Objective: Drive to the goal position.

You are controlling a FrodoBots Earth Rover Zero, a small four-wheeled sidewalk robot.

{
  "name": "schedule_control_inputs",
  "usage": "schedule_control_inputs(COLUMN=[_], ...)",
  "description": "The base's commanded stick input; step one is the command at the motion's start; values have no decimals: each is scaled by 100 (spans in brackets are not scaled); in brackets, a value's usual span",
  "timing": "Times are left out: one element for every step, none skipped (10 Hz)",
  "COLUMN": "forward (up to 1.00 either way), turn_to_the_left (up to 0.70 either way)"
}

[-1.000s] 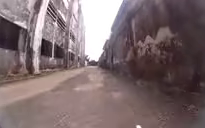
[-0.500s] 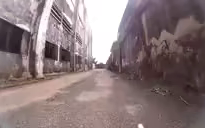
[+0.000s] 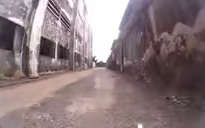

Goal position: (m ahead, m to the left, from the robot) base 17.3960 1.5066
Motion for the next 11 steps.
schedule_control_inputs(forward=[100, 100, 100, 100, 100, 100, 100, 100, 100, 100, 100], turn_to_the_left=[2, 2, 2, 2, 2, 2, 2, 2, 2, 2, 2])
